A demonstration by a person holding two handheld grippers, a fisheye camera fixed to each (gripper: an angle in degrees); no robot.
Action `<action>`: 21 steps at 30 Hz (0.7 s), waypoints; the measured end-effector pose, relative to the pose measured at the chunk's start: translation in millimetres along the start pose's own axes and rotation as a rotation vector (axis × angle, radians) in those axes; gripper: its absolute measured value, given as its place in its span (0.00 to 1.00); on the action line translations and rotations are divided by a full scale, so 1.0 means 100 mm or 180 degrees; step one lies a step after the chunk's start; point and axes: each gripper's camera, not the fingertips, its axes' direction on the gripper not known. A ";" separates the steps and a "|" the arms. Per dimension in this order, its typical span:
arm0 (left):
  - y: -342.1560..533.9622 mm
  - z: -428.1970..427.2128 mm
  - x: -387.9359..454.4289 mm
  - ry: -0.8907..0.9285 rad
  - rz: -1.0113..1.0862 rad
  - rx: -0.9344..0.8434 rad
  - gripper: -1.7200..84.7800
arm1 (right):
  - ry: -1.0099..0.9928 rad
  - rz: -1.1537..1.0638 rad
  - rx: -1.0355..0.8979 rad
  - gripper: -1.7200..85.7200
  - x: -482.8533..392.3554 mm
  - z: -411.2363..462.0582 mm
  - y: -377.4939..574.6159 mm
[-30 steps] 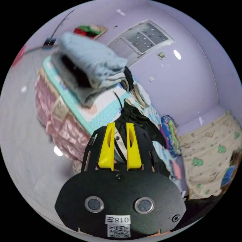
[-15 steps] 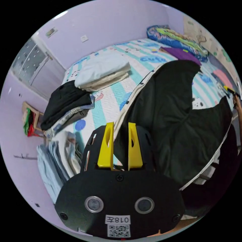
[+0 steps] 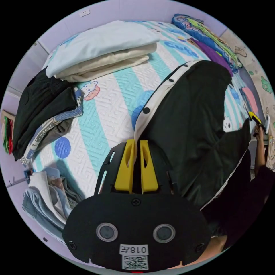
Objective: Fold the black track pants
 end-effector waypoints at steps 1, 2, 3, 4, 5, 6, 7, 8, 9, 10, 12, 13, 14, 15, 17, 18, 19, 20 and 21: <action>0.07 -0.12 0.02 -0.0024 -0.0028 0.0084 0.04 | -0.0019 -0.0042 0.0019 0.08 -0.05 0.01 -0.07; 0.11 -0.18 0.03 -0.0032 -0.0035 0.0130 0.04 | -0.0023 -0.0079 0.0037 0.08 -0.10 0.02 -0.14; 0.21 -0.33 0.05 -0.0069 -0.0059 0.0242 0.03 | -0.0018 -0.0098 0.0048 0.08 -0.12 0.02 -0.17; 0.34 -0.49 0.07 -0.0124 -0.0099 0.0374 0.02 | 0.0013 -0.0144 0.0067 0.08 -0.15 0.04 -0.25; 0.42 -0.57 0.09 -0.0163 -0.0109 0.0453 0.02 | 0.0081 -0.0210 0.0085 0.08 -0.18 0.07 -0.34; 0.58 -0.73 0.14 -0.0241 -0.0096 0.0619 0.02 | 0.0122 -0.0252 0.0093 0.09 -0.19 0.09 -0.39; 0.75 -0.87 0.22 -0.0304 -0.0075 0.0759 0.02 | 0.0220 -0.0340 0.0087 0.09 -0.21 0.15 -0.51; 0.83 -0.93 0.26 -0.0344 -0.0043 0.0826 0.02 | 0.0306 -0.0438 0.0063 0.10 -0.22 0.22 -0.66; 1.01 -1.03 0.39 -0.0460 0.0044 0.0956 0.01 | 0.0339 -0.0489 0.0062 0.11 -0.21 0.25 -0.74; 1.19 -1.12 0.52 -0.0590 0.0090 0.1043 0.01 | 0.0402 -0.0575 0.0093 0.11 -0.20 0.32 -0.91; 1.48 -1.24 0.74 -0.0784 0.0129 0.1197 0.01 | 0.0525 -0.0719 0.0138 0.12 -0.16 0.42 -1.20; 1.69 -1.30 0.89 -0.0882 0.0151 0.1297 0.01 | 0.0643 -0.0825 0.0141 0.13 -0.13 0.51 -1.39; 1.80 -1.32 0.96 -0.0911 0.0153 0.1341 0.01 | 0.0745 -0.0943 0.0119 0.14 -0.11 0.60 -1.59; 2.02 -1.34 1.08 -0.0945 0.0132 0.1420 0.01 | 0.0794 -0.1014 0.0086 0.14 -0.11 0.66 -1.69; 2.33 -1.32 1.25 -0.0971 0.0093 0.1497 0.02 | 0.0952 -0.1271 -0.0107 0.15 -0.14 0.89 -2.00; 2.54 -1.29 1.37 -0.1013 0.0080 0.1552 0.02 | 0.0963 -0.1317 -0.0146 0.15 -0.15 0.95 -2.07; 2.75 -1.25 1.50 -0.1066 0.0107 0.1617 0.02 | 0.0980 -0.1342 -0.0200 0.15 -0.16 1.05 -2.19; 2.86 -1.23 1.57 -0.1107 0.0142 0.1660 0.02 | 0.0955 -0.1308 -0.0202 0.14 -0.16 1.12 -2.29; 3.06 -1.19 1.71 -0.1187 0.0193 0.1747 0.02 | 0.0927 -0.1281 -0.0207 0.14 -0.16 1.16 -2.34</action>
